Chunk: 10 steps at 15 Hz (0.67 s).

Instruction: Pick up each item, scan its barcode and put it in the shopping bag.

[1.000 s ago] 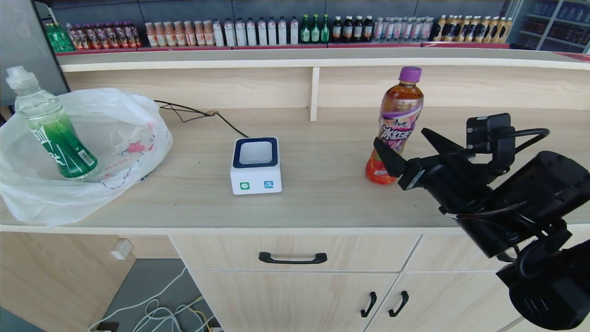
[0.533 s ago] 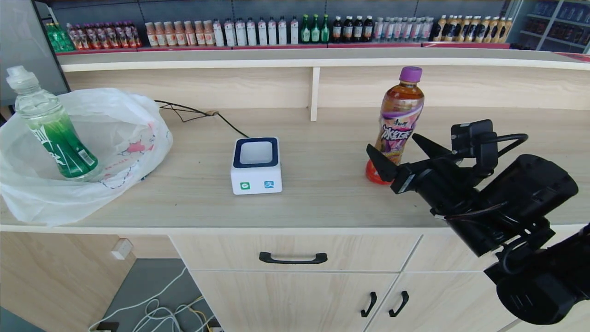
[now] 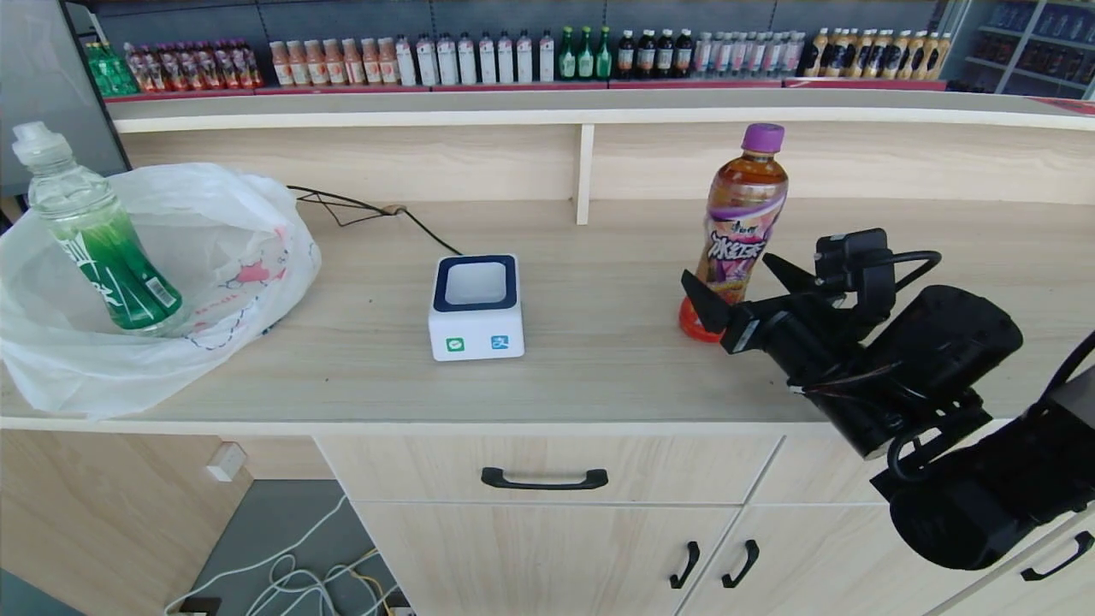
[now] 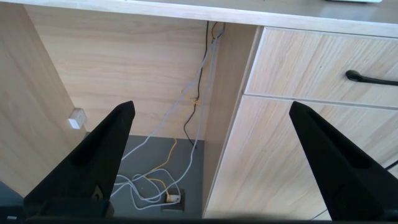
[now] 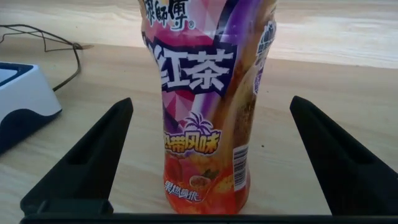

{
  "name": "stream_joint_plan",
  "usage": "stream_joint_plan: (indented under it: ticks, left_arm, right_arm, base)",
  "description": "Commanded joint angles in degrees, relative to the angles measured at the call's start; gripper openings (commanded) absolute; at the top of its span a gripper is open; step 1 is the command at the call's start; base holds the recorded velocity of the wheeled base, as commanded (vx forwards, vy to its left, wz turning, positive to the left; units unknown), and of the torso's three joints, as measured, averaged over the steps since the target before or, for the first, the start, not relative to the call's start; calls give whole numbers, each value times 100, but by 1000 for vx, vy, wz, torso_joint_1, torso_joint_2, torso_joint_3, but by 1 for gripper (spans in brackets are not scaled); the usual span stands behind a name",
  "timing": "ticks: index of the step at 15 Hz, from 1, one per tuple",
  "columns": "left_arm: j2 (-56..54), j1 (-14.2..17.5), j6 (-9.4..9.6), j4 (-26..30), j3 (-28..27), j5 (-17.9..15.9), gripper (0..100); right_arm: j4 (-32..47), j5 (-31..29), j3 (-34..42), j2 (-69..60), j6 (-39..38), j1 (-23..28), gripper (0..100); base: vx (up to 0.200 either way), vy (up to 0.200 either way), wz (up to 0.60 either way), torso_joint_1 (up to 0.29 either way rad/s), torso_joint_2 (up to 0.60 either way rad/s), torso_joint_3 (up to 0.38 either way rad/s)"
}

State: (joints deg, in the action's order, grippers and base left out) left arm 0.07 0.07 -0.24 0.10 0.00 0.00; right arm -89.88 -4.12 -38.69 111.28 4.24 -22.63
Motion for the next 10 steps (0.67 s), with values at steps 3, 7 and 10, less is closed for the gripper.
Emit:
stream_joint_plan:
  ticks: [3, 7, 10]
  left_arm:
    - [1, 1, -2, -1, 0, 0, 100]
    - [1, 1, -2, -1, 0, 0, 100]
    - [1, 1, -2, -1, 0, 0, 100]
  right_arm:
    - [410, 43, -639, 96, 6, 74, 100]
    - [806, 43, -930, 17, 15, 65, 100]
    - [981, 43, -956, -80, 15, 74, 100]
  base:
    - [0, 0, 0, 0, 0, 0]
    - [0, 0, 0, 0, 0, 0]
    - [0, 0, 0, 0, 0, 0]
